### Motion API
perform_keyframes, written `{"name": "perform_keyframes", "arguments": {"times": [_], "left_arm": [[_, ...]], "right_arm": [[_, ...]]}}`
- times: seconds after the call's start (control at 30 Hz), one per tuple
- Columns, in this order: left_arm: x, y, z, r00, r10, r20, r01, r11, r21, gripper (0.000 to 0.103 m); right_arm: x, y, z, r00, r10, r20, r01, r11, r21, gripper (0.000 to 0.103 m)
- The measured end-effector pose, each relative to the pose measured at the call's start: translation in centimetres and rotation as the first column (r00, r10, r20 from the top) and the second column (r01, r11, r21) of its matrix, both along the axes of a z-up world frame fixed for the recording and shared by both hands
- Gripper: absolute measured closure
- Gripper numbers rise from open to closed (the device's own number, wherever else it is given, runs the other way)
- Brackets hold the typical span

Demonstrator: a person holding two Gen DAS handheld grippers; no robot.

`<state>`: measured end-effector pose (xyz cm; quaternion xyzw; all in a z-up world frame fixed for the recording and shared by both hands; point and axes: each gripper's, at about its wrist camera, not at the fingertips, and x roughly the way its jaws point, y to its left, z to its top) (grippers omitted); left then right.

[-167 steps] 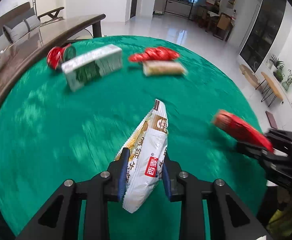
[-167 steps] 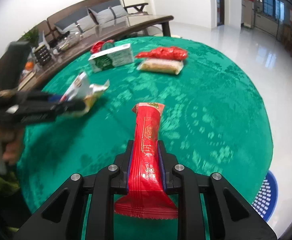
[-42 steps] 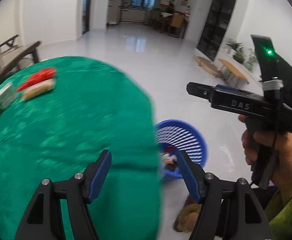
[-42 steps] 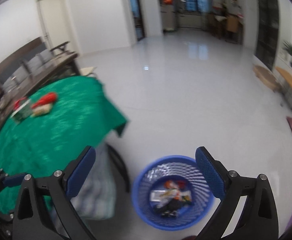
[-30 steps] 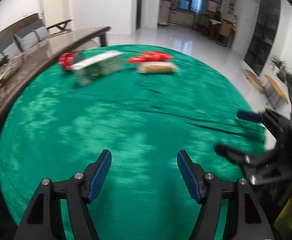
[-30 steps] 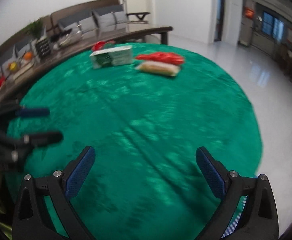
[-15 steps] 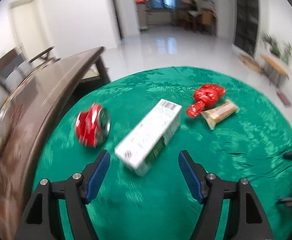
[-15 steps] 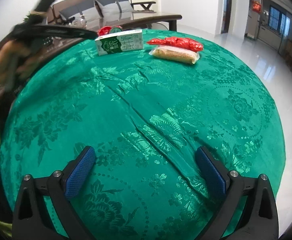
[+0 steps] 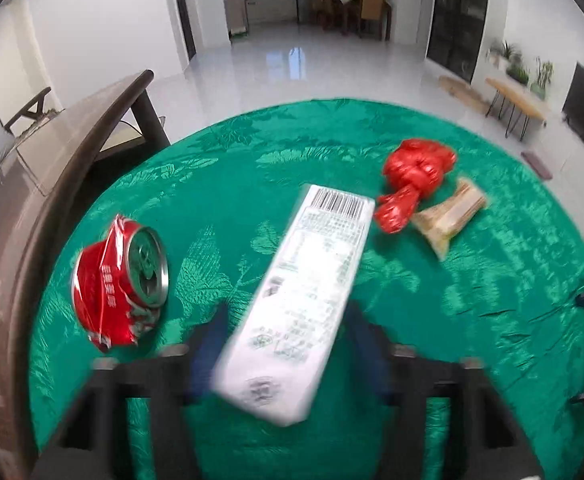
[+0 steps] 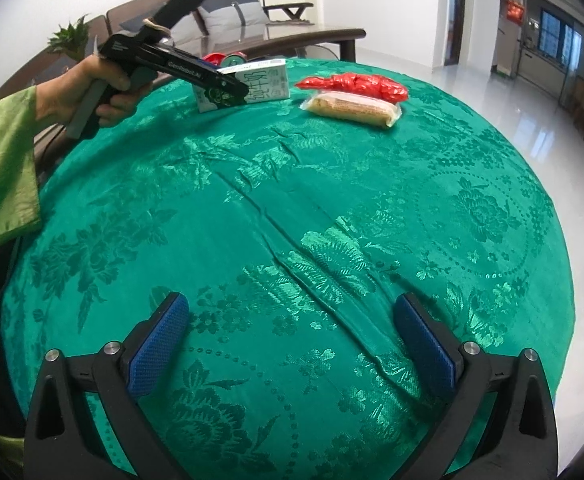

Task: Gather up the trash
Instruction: 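Grasp the green-white milk carton with the left gripper while the right grasps the bread roll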

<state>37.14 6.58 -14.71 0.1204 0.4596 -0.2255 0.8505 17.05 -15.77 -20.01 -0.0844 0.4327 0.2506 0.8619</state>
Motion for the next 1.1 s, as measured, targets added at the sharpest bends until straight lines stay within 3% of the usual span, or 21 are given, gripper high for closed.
{"name": "perform_keyframes", "arguments": {"times": [0.2, 0.37, 0.53, 0.67, 0.8, 0.87, 1.0, 1.03, 1.07, 1.1], "left_arm": [[-5.2, 0.7, 1.5, 0.984, 0.18, -0.013, -0.181, 0.98, -0.078, 0.064], [-13.3, 0.2, 2.0, 0.94, 0.339, -0.045, -0.342, 0.934, -0.104, 0.064], [-17.8, -1.1, 2.2, 0.911, 0.409, 0.058, -0.4, 0.909, -0.116, 0.064], [-17.9, -1.5, 1.6, 0.919, 0.385, 0.08, -0.377, 0.921, -0.101, 0.064], [-17.6, -0.7, 1.2, 0.914, 0.398, 0.077, -0.387, 0.914, -0.12, 0.064], [-17.5, -0.1, 1.3, 0.911, 0.405, 0.073, -0.395, 0.91, -0.124, 0.063], [-17.2, 0.9, 1.0, 0.905, 0.42, 0.062, -0.412, 0.904, -0.113, 0.063], [-17.1, 1.1, 1.0, 0.902, 0.427, 0.058, -0.419, 0.901, -0.114, 0.063], [-17.1, 1.5, 1.0, 0.899, 0.435, 0.055, -0.427, 0.896, -0.117, 0.063], [-17.2, 1.8, 1.1, 0.895, 0.444, 0.052, -0.435, 0.892, -0.122, 0.063]], "right_arm": [[0.0, -0.1, 0.0, 1.0, -0.004, 0.0, 0.004, 1.0, 0.006, 0.0], [0.1, -0.6, 0.1, 1.0, -0.011, -0.007, 0.011, 0.999, 0.037, 0.001], [2.6, -1.9, 1.0, 0.998, -0.047, -0.04, 0.05, 0.996, 0.077, 0.001], [8.1, -3.9, 2.1, 0.99, -0.136, -0.042, 0.14, 0.984, 0.109, 0.001], [14.6, -4.1, 2.2, 0.988, -0.144, -0.063, 0.151, 0.981, 0.122, 0.003], [18.0, -3.7, 1.8, 0.982, -0.155, -0.105, 0.17, 0.973, 0.157, 0.01], [21.0, -2.1, 0.4, 0.98, -0.126, -0.155, 0.156, 0.968, 0.197, 0.022], [20.9, -1.9, 0.5, 0.982, -0.122, -0.142, 0.149, 0.969, 0.197, 0.032], [20.5, -1.4, 0.6, 0.984, -0.078, -0.16, 0.112, 0.97, 0.217, 0.05], [19.9, -1.0, 0.7, 0.98, -0.02, -0.199, 0.071, 0.965, 0.254, 0.053]]}}
